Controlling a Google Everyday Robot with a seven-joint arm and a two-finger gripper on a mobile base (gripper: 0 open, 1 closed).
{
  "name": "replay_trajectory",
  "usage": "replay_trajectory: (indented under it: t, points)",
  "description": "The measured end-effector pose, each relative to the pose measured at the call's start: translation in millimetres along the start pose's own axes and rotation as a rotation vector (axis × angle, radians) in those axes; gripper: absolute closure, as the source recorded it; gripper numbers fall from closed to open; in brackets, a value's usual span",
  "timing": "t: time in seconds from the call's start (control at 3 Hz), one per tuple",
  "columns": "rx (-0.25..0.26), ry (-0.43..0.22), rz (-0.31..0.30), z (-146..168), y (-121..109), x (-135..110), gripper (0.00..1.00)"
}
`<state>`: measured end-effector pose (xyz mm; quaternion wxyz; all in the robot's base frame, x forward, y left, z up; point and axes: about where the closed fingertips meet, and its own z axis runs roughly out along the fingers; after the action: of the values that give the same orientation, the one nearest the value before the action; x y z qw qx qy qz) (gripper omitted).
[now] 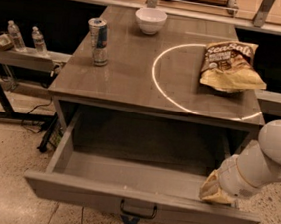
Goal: Open top drawer
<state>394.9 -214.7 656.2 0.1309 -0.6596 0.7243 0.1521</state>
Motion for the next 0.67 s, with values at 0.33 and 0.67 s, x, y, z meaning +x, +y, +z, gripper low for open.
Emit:
replay_trajectory:
  t: [0.33, 0.67]
  points:
    - [-0.127, 0.012, 0.046, 7.8, 66.6, 17.6, 1.0]
    - [-0.124, 0.007, 0.031, -0.8, 69.0, 12.5, 1.0]
